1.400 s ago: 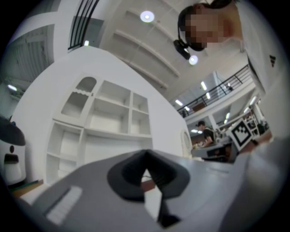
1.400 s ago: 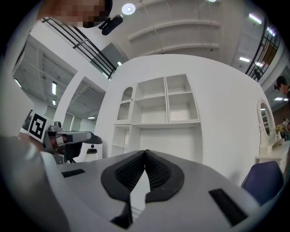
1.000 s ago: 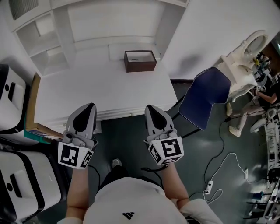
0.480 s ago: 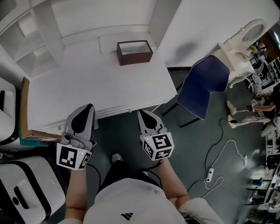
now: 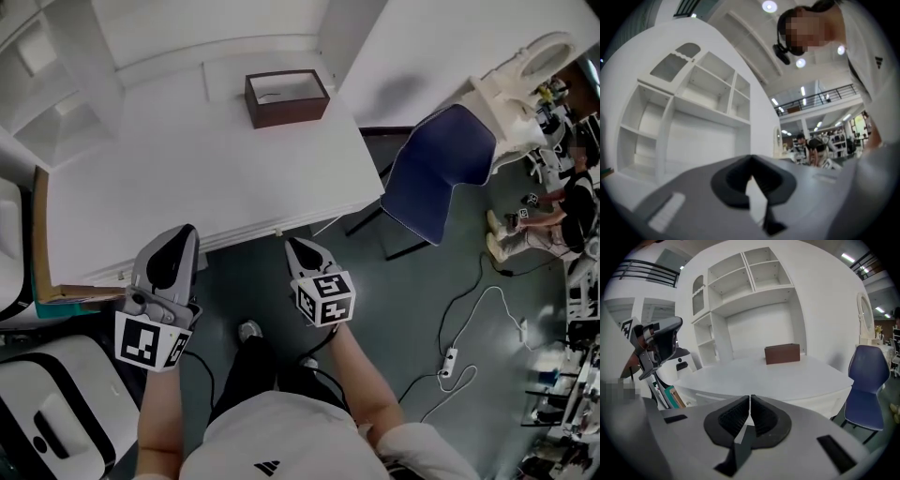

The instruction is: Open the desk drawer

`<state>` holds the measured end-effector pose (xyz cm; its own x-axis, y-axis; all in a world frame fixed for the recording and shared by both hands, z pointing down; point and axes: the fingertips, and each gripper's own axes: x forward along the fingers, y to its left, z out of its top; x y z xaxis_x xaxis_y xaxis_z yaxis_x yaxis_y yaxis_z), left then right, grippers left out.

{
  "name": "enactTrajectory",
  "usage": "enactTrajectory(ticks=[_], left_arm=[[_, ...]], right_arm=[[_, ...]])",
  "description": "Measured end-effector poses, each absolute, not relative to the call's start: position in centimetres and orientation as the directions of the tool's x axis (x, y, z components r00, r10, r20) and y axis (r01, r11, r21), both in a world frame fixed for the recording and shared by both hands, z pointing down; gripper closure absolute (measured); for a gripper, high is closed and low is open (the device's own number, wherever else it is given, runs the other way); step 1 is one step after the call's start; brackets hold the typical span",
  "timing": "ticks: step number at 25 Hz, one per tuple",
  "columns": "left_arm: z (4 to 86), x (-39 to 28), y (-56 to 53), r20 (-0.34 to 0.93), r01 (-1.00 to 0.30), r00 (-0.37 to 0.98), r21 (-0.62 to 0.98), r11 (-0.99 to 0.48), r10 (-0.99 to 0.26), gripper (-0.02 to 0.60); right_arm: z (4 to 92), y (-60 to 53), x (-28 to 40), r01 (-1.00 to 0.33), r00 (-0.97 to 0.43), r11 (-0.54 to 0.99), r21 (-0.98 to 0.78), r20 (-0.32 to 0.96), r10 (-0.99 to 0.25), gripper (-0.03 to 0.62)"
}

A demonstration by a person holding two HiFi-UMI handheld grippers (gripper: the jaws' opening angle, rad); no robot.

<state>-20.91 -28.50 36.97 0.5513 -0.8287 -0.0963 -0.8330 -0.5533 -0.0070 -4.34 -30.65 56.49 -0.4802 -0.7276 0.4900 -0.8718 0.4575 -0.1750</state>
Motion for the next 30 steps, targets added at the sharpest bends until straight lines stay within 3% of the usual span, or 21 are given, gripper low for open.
enactTrajectory(ticks=[20, 27, 30], left_arm=[[40.4, -21.7, -28.6, -0.036, -0.83, 0.556, 0.024, -0.557, -0.831, 0.577], [41.4, -22.0, -28.8, -0.008, -0.83, 0.557, 0.022, -0.557, -0.831, 0.577], [41.8, -22.1, -28.7, 0.0, -0.833, 0.553, 0.02, -0.553, -0.833, 0.577]], right_arm=[[68.7, -34.5, -4.1, -0.903, -0.394, 0.403, -0.148, 0.658, -0.642, 0.48], [71.1, -35.7, -4.3, -0.911, -0.386, 0.374, -0.175, 0.684, -0.619, 0.474], [71.4, -35.7, -4.7, -0.906, -0.397, 0.38, -0.186, 0.685, -0.611, 0.517]])
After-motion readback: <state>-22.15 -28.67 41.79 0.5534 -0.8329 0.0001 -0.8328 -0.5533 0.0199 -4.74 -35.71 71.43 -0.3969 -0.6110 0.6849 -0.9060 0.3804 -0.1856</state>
